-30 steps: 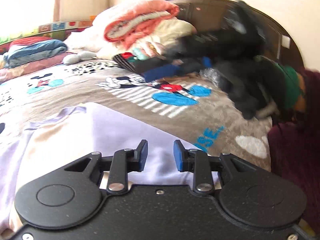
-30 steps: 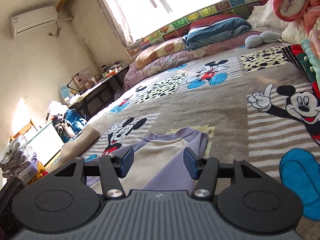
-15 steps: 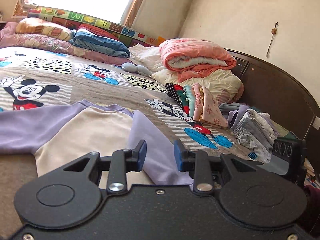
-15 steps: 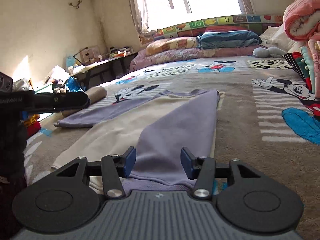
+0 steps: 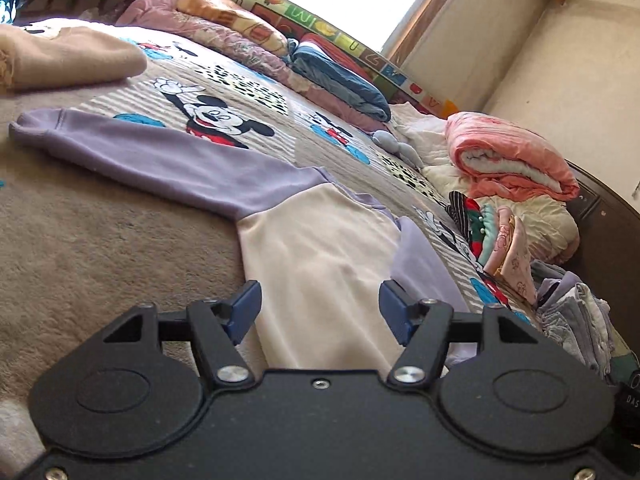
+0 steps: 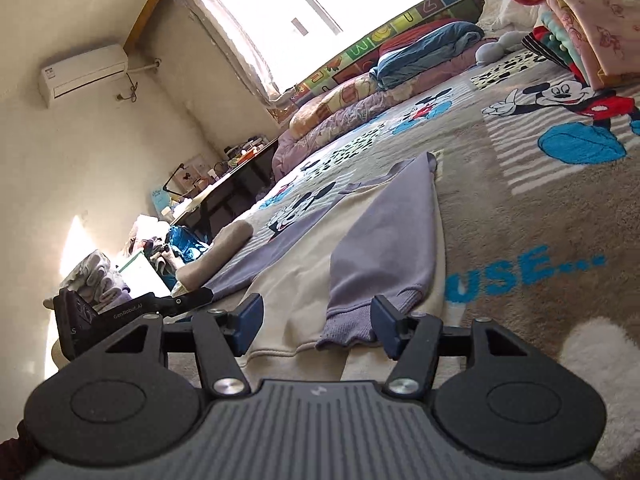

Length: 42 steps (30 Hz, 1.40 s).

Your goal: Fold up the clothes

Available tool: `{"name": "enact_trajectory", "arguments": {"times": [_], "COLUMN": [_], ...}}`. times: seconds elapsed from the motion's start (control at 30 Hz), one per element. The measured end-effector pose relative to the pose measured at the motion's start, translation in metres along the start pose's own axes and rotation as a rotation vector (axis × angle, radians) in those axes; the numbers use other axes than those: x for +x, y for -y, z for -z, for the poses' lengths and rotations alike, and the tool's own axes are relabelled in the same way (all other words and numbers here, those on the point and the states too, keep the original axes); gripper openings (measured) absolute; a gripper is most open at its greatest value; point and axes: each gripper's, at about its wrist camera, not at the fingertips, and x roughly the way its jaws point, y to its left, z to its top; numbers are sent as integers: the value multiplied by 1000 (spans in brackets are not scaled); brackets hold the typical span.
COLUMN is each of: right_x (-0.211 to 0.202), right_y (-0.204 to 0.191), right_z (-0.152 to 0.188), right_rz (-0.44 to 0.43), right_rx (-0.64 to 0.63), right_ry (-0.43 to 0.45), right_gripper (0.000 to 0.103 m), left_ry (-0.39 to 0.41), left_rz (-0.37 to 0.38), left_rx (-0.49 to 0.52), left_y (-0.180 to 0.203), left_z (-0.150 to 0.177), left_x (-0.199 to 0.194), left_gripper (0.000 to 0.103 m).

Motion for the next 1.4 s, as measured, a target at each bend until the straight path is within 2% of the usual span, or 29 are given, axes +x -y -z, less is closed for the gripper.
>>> {"name": "enact_trajectory", "arguments": {"times": [0.03,0.17,0.23,0.3,0.47,0.53,0.63,0.67,0.7,0.73,0.77,0.9,0.97,1.03,1.1,1.13,1.4], "right_x": [0,12,27,41,62,66,67,68,68,68,69,67,68,67,67,67,69], "right_y": [-2,-14,-19,-18,-5,-7,-4,-2,-1,0,1,7,8,9,9,10,13], "right_z": [0,-2,-2,-1,2,4,2,2,1,1,1,-3,-4,-4,-5,-5,-7], "right_rz": [13,55,82,93,130,128,112,106,100,94,89,63,59,53,50,49,43], "right_rx": [-24,-156,-253,-285,-242,-271,-256,-250,-245,-239,-233,-175,-172,-161,-149,-143,-129], "right_ry": [10,17,-6,-35,-91,-121,-143,-150,-157,-164,-171,-181,-187,-187,-188,-189,-199], "right_gripper": [61,60,60,60,59,59,59,59,60,59,59,59,59,59,59,59,59], "left_ry": [5,-52,-72,-94,-176,-212,-283,-302,-306,-308,-306,-294,-270,-259,-281,-297,-339], "left_rz": [-7,47,60,64,40,27,-37,-79,-80,-75,-78,-116,-85,-67,-81,-93,-201], "left_rx": [9,220,352,481,698,719,685,638,582,526,522,552,556,601,636,653,609], "left_y": [0,51,86,123,184,192,186,179,172,164,162,163,170,184,193,196,184], "left_z": [0,-5,-10,-14,-14,-12,-13,-16,-21,-25,-28,-38,-44,-45,-42,-41,-57], "left_x": [-1,21,43,69,157,190,240,255,262,268,271,282,272,266,277,287,343], "left_gripper": [56,35,32,27,21,20,18,18,18,18,18,18,18,18,16,11,7]}}
